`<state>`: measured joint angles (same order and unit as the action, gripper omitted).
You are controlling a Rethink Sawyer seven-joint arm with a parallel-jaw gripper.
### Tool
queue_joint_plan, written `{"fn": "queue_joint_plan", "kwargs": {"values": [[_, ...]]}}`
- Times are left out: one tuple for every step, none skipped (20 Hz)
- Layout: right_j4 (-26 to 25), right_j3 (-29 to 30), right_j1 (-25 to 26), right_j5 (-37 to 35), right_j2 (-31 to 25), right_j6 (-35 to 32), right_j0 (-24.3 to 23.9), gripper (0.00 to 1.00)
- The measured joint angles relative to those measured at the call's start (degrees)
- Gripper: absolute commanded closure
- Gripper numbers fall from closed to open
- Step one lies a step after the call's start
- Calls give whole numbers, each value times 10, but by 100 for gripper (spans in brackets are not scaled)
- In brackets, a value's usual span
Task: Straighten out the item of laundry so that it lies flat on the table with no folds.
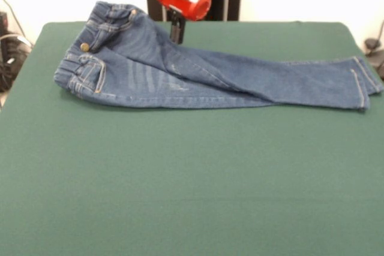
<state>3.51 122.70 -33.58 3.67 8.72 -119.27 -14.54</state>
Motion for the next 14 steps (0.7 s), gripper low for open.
{"fn": "queue_joint_plan", "kwargs": {"values": [[9,1,-2,0,1,0,-1,100],[16,4,-4,0,1,-1,-2,100],[24,6,-6,0,1,-2,-3,100],[31,8,-7,0,1,-2,-3,100],[41,14,-8,1,1,-4,-4,100],[51,19,-9,2,1,-6,-3,100],[58,23,-10,4,1,-9,-2,100],[74,35,-10,9,1,-17,1,100],[80,38,-11,12,1,-21,2,100],[84,42,-11,15,1,-27,3,100],[89,46,-11,18,1,-32,4,100],[101,58,-11,29,1,-49,4,100],[107,64,-11,34,1,-59,4,100],[112,69,-11,38,1,-68,4,100]]}}
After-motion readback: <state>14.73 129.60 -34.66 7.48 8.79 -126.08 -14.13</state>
